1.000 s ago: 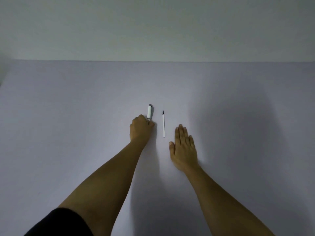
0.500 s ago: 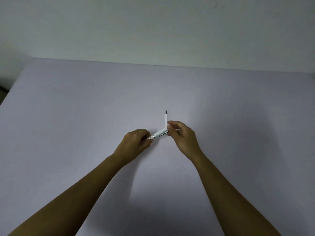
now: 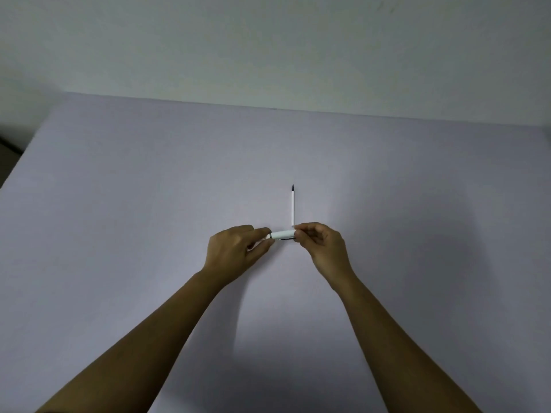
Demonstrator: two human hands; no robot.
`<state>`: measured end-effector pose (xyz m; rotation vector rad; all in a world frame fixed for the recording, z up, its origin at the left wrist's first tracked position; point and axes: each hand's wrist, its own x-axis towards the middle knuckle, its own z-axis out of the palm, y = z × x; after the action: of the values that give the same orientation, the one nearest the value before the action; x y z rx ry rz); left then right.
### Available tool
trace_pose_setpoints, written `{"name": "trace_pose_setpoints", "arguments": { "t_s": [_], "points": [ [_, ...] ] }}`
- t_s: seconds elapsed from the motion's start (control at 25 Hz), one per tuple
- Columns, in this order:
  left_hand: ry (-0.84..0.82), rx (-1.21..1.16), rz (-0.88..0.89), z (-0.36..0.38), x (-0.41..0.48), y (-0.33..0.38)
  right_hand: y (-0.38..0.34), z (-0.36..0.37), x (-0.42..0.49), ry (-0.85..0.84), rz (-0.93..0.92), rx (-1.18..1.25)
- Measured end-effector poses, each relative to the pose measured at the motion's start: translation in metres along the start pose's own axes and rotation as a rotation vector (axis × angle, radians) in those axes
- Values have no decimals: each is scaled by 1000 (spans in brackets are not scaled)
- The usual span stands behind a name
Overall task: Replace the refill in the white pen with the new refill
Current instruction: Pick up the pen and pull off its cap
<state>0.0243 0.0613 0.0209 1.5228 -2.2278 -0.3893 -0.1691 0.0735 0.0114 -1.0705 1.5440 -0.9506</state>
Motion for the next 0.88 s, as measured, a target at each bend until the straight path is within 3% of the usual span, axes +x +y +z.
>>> {"name": "trace_pose_setpoints", "arguments": {
  "t_s": [0.44,0.64,0.88],
  "points": [
    [-66,-4,-165,15,-15,-17,26,2,1,73,107,47],
    [-56,-162,-265,13,-24,-31,37,-2,20,52,95,-271],
    [-77,-223,-211,11,-23,-29,41,6,27,111,74,-400]
  ]
}}
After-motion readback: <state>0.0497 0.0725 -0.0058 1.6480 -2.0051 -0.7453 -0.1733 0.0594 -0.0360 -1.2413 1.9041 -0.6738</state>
